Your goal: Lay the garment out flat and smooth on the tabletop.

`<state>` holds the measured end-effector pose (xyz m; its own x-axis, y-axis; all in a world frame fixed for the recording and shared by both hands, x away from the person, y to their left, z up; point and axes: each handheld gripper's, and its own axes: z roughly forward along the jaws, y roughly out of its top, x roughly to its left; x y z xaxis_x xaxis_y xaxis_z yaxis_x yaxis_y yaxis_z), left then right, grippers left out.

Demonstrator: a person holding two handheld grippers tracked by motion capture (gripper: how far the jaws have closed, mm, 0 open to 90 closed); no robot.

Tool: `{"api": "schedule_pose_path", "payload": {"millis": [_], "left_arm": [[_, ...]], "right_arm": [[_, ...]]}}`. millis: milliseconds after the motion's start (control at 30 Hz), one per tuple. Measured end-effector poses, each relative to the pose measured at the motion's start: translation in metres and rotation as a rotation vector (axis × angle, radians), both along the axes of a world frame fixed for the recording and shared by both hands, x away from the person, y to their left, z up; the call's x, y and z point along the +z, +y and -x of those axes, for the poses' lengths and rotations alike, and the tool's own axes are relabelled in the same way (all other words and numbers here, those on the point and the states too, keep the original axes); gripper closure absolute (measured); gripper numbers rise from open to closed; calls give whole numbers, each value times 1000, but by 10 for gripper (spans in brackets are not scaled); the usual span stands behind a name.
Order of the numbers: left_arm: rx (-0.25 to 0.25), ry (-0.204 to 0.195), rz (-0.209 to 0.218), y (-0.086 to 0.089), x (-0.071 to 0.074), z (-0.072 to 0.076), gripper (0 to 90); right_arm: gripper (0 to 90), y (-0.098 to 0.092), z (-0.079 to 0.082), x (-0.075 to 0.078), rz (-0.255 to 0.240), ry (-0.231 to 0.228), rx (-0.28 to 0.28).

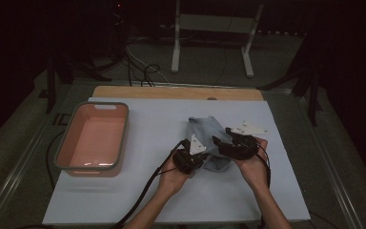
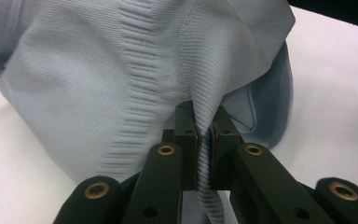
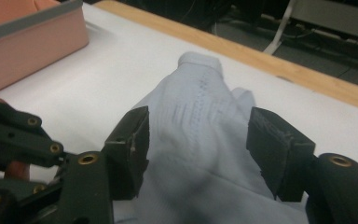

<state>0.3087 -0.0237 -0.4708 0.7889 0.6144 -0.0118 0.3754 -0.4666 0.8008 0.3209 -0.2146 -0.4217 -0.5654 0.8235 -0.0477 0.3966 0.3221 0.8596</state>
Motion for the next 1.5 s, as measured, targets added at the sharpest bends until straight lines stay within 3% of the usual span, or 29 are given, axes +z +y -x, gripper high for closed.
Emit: {"api": "schedule_pose_path", "payload": {"millis": [267, 467, 600, 733, 967, 1033, 1267, 1500], "left_arm": [[-23, -8, -11, -1, -2, 6, 852], [-26, -5, 1, 2, -4, 7, 832], [-34, -1, 23, 5, -3, 9, 736], [-22, -1, 38, 11, 1, 9, 633], [31, -3, 77, 25, 6, 5, 495], [63, -8, 83, 31, 8, 3, 472], [115, 19, 90, 43, 2, -3, 469], [107, 36, 70, 38, -5, -5, 468]], "right_arm": [[487, 17, -14, -14, 47, 56, 19], [675, 25, -18, -23, 78, 102, 42], [824, 28, -18, -25, 107, 108, 48], [851, 25, -17, -23, 106, 105, 34], [855, 12, -17, -19, 97, 75, -4], [856, 2, -16, -18, 94, 63, -42], [856, -31, -17, -15, 54, 58, -144], [856, -55, -17, -14, 43, 45, -218]]}}
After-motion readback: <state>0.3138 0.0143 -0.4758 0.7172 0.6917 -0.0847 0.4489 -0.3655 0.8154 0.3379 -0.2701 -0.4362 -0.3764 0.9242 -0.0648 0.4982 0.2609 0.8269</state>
